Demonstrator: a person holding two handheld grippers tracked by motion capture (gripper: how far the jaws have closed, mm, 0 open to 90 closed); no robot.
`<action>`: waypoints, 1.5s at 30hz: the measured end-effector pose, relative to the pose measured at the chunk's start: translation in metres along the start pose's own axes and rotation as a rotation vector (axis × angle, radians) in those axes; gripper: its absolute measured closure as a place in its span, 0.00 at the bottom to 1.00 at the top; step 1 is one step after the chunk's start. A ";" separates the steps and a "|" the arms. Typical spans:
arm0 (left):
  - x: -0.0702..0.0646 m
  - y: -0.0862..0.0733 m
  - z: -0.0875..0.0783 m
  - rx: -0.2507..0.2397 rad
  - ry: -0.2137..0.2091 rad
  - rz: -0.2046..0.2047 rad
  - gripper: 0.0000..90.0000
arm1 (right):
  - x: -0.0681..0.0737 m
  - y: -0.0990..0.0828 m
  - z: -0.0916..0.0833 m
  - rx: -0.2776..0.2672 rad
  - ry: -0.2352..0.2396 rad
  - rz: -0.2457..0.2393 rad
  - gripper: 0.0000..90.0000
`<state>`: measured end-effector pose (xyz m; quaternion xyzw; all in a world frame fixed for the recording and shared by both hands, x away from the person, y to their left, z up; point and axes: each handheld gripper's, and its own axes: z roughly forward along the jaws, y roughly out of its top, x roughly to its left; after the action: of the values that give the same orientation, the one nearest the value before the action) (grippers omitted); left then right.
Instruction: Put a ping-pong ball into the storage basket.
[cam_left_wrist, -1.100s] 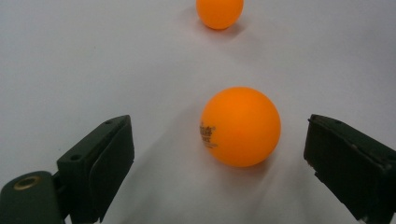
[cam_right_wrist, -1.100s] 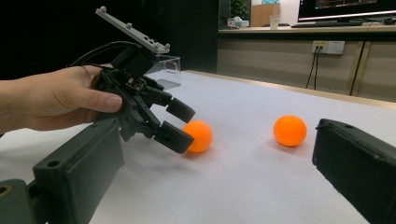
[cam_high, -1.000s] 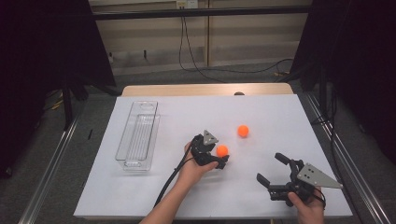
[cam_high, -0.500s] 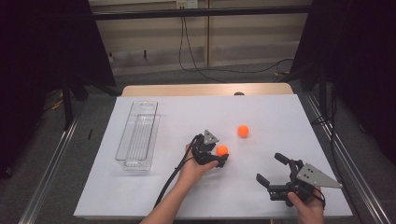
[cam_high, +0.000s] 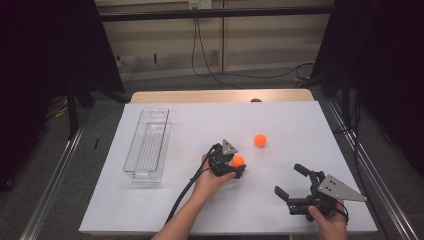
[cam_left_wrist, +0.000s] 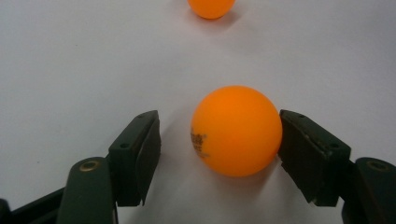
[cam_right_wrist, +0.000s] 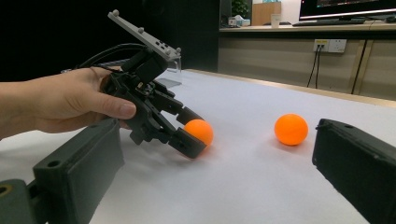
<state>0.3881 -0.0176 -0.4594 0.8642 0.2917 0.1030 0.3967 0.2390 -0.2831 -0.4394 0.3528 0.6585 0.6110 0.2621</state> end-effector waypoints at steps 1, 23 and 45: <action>0.000 0.000 0.001 0.000 0.001 0.004 0.35 | 0.000 0.000 0.000 0.000 0.000 0.001 0.01; -0.001 0.003 -0.001 0.002 -0.001 -0.005 0.56 | 0.000 0.000 0.000 -0.001 0.000 0.000 0.01; -0.004 0.008 -0.026 0.016 -0.085 -0.003 0.56 | -0.001 0.000 0.000 -0.007 -0.008 -0.006 0.01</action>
<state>0.3772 -0.0077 -0.4359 0.8705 0.2769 0.0633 0.4018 0.2391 -0.2839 -0.4390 0.3524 0.6563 0.6111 0.2675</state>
